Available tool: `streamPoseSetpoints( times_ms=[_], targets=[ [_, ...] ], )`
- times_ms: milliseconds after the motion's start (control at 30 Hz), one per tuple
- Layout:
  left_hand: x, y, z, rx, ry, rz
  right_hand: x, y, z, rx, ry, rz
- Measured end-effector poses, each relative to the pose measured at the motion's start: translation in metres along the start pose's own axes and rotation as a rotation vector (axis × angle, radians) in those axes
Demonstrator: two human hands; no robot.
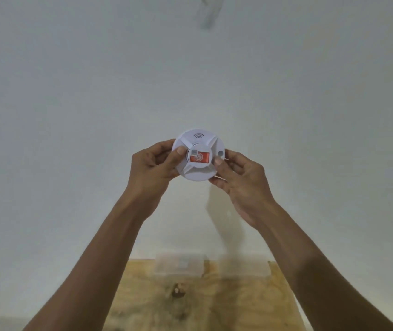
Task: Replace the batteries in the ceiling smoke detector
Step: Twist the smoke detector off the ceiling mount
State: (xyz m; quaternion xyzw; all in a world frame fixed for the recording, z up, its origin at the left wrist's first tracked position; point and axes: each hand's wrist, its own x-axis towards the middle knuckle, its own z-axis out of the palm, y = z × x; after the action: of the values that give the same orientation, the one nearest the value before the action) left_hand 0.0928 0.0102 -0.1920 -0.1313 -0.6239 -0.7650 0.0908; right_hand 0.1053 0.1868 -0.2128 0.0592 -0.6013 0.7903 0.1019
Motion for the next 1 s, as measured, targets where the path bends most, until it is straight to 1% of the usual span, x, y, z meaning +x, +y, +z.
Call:
streamPoseSetpoints(
  times_ms=[100,200,367,633,733,833,933,1000],
  targets=[
    [-0.019,-0.039,-0.006,-0.01,0.01,-0.074,-0.016,0.04,-0.013,0.104,-0.001,0.14],
    [-0.036,-0.076,-0.015,-0.007,0.02,-0.125,-0.03,0.079,-0.022,0.188,0.018,0.228],
    [-0.072,-0.147,-0.04,0.052,0.0,-0.215,-0.054,0.156,-0.04,0.254,0.044,0.276],
    [-0.112,-0.26,-0.063,0.036,0.056,-0.192,-0.077,0.267,-0.072,0.331,-0.013,0.278],
    [-0.127,-0.29,-0.067,0.035,0.062,-0.18,-0.087,0.298,-0.083,0.355,-0.029,0.277],
    [-0.145,-0.305,-0.069,0.03,0.045,-0.161,-0.102,0.315,-0.093,0.347,-0.044,0.237],
    [-0.166,-0.305,-0.064,0.028,0.032,-0.164,-0.124,0.315,-0.098,0.241,-0.057,0.134],
    [-0.179,-0.296,-0.059,0.066,0.027,-0.199,-0.14,0.309,-0.101,0.071,-0.042,0.019]
  ],
)
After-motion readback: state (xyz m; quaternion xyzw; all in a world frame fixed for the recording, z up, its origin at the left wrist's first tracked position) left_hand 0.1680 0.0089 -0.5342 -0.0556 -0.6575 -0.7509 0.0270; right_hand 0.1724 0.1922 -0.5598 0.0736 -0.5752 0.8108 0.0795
